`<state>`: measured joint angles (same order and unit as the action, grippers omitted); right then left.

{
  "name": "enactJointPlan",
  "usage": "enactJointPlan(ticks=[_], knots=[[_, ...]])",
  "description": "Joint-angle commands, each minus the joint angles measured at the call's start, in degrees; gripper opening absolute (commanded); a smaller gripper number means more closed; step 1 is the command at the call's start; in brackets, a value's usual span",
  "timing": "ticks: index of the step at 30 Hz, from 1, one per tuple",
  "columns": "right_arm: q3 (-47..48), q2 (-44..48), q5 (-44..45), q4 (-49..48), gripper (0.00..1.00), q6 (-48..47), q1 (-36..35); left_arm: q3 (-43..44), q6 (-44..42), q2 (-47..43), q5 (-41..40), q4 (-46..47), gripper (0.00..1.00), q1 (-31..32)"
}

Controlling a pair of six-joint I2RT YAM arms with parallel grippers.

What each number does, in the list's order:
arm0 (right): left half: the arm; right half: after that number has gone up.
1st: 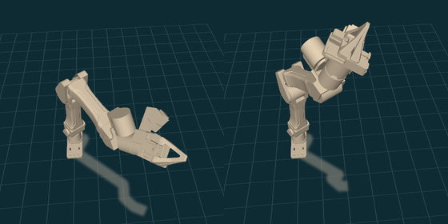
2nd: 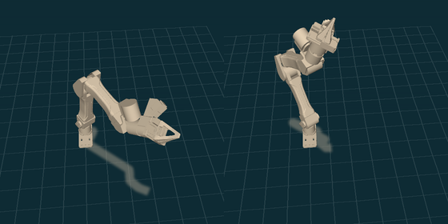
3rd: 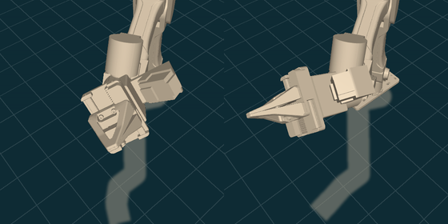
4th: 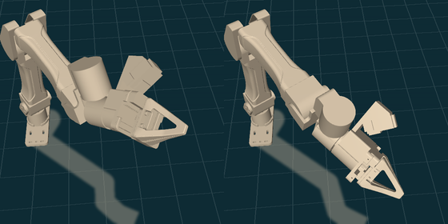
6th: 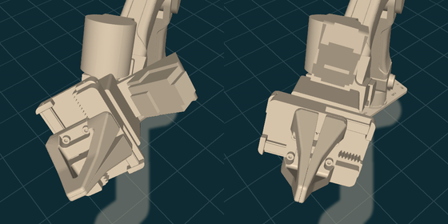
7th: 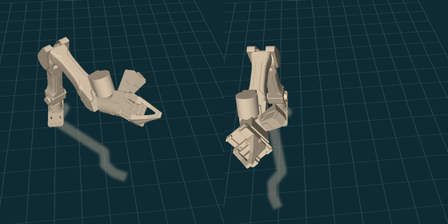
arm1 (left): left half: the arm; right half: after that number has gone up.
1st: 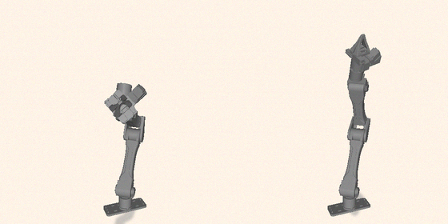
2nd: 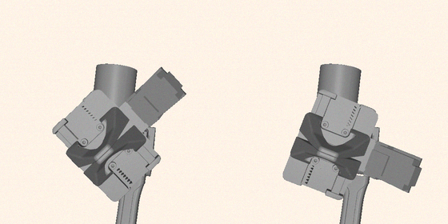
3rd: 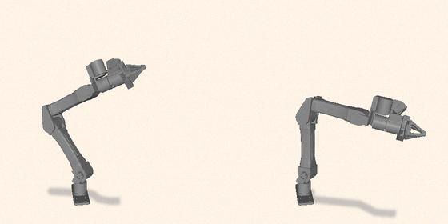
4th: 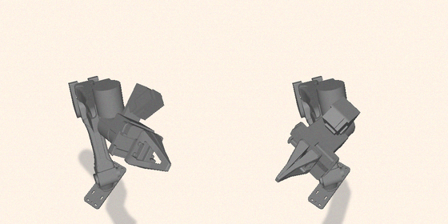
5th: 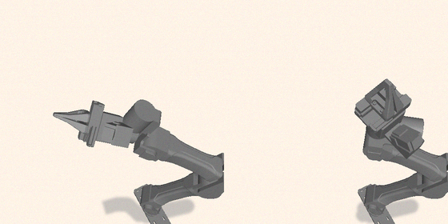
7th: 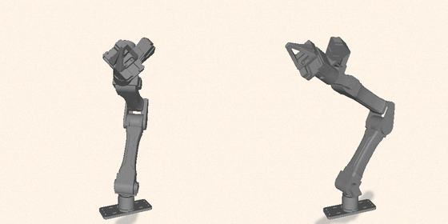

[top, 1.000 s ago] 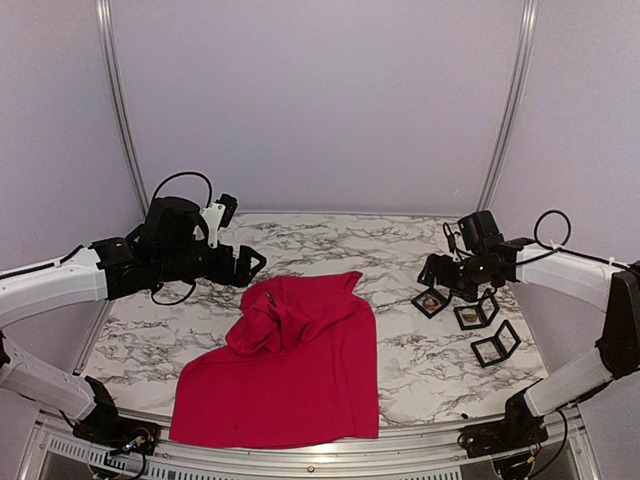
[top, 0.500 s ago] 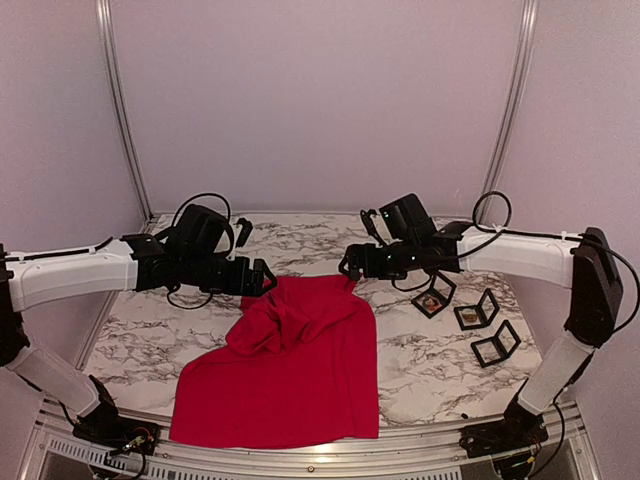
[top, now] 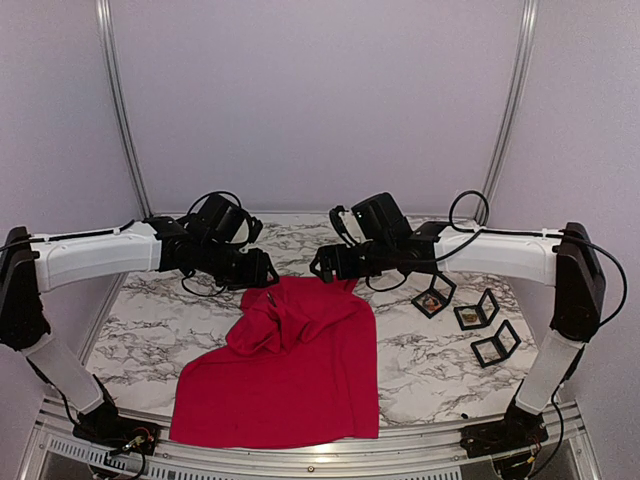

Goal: Remove the brooch from the garment
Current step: Pick up the brooch from the flattened clothing.

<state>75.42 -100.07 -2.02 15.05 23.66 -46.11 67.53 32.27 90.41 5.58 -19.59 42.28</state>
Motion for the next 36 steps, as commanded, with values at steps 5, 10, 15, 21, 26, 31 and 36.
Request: enactJointPlan(ticks=[5, 10, 15, 21, 26, 31, 36], knots=[[-1.8, 1.0, 1.3, -2.0, 0.89, -0.9, -0.2, 3.9, 2.1, 3.9, 1.3, -7.3, 0.43, -0.4], [-2.5, 1.2, 1.8, -2.1, 0.89, -1.0, -0.2, 4.1, 2.8, 4.9, 2.8, -7.7, 0.39, -0.4], [-3.0, 1.1, 1.8, -2.2, 0.89, -0.8, -0.2, 4.2, 3.2, 5.6, 5.0, -7.2, 0.30, -0.4], [-3.1, 1.0, 1.8, -2.2, 0.89, -0.5, -0.2, 4.3, 2.9, 5.7, 6.1, -7.2, 0.13, -0.4], [-2.9, 0.9, 1.8, -2.3, 0.89, -0.4, -0.2, 4.0, 2.6, 5.1, 5.7, -7.1, 0.00, -0.5], [-3.4, 0.9, 0.9, -3.7, 0.89, -0.2, -0.1, 2.2, 3.0, 2.7, 5.4, -3.6, 0.00, -1.0], [-5.2, 1.7, -1.0, -7.7, 0.89, 0.2, -0.2, -2.3, 5.9, -0.3, 8.5, 3.6, 0.00, -2.6]])
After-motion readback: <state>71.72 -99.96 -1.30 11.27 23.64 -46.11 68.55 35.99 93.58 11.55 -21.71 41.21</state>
